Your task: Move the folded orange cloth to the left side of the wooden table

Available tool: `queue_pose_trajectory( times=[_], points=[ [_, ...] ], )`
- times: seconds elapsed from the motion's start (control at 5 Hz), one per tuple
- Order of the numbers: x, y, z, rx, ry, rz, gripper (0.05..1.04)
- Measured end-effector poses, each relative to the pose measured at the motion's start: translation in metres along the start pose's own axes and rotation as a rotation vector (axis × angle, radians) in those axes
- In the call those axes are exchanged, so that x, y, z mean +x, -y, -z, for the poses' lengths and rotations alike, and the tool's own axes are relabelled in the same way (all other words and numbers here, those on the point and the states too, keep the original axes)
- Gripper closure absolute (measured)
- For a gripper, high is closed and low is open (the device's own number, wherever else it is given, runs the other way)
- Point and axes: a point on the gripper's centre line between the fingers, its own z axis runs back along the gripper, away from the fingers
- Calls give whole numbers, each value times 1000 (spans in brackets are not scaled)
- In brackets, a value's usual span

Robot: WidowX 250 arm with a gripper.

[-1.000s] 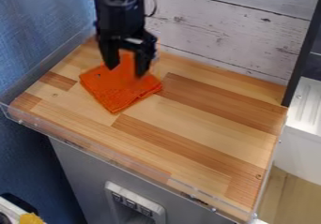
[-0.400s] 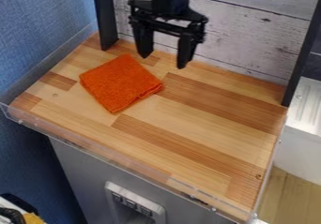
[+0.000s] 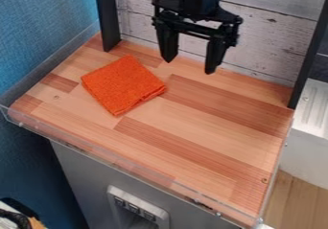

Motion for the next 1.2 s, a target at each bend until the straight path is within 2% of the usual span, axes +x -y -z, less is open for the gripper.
queue_pose_trajectory(
  times=[0.2, 0.6, 1.2],
  points=[
    [-1, 11, -3, -10, 8, 2, 87],
    [-8, 16, -4, -16, -30, 14, 85],
    [-4, 26, -11, -11, -19, 27, 85]
  ],
)
